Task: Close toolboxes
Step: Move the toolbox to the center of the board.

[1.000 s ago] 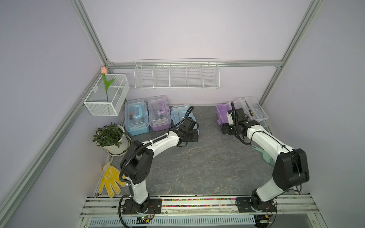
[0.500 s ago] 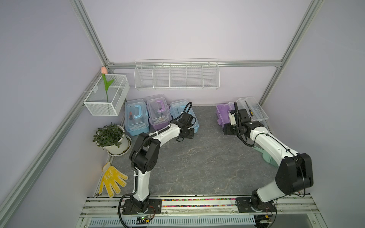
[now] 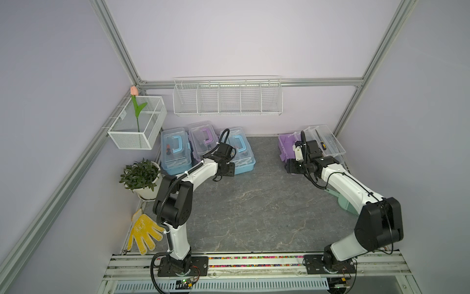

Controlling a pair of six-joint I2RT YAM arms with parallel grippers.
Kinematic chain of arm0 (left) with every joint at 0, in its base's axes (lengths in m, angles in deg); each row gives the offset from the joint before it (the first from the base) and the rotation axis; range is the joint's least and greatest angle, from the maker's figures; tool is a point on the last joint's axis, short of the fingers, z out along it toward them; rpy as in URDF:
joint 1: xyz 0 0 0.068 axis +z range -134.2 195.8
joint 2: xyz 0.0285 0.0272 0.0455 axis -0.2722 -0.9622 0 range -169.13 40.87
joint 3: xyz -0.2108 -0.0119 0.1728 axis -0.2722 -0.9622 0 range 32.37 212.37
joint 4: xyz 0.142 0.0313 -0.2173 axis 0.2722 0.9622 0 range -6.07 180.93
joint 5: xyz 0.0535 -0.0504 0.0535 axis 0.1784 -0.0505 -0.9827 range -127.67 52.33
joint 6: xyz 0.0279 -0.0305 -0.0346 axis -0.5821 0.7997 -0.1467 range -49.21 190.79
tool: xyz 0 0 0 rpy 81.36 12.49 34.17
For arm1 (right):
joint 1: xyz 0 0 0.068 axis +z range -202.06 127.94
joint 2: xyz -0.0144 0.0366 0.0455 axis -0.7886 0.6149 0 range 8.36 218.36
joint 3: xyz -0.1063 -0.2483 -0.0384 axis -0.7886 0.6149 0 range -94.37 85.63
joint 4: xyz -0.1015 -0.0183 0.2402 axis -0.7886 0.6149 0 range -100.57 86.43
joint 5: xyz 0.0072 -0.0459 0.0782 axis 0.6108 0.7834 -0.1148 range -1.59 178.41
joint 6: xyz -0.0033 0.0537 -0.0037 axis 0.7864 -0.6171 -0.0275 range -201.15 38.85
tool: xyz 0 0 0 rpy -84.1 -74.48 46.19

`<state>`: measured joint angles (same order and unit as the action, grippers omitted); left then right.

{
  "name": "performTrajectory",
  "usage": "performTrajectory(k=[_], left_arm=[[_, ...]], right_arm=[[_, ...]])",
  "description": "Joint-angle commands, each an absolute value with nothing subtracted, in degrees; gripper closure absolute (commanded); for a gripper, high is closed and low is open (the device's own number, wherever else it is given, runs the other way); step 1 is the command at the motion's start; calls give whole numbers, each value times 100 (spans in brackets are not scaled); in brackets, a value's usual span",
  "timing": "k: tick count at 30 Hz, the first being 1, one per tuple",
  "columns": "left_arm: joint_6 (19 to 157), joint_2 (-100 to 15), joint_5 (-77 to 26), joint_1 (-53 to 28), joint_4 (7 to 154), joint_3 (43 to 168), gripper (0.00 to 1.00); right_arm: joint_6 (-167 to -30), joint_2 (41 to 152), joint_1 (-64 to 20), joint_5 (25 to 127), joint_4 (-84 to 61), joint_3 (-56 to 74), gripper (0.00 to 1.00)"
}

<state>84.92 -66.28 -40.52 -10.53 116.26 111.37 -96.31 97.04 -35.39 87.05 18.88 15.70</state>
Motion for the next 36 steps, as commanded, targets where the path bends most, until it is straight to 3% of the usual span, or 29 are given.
performTrajectory(k=[1, 12, 18, 26, 36], left_arm=[[8379, -6460, -4181, -857, 11574, 11305, 43], [8566, -5593, -4175, -1635, 11428, 10876, 42], [8624, -5672, -4075, -1672, 11238, 10828, 40], [8545, -6279, -4202, -1586, 11112, 11117, 32], [8425, -6589, -4482, -1286, 11000, 11339, 29]], right_arm=[[-9595, 9706, -3523, 8726, 1776, 1720, 40], [-9036, 11179, -3975, 9070, 1781, 776, 38], [-8965, 11938, -3985, 8914, 1920, 280, 46], [-9147, 11716, -3919, 8873, 1784, 785, 70], [-9916, 10476, -3169, 8333, 1390, 2406, 74]])
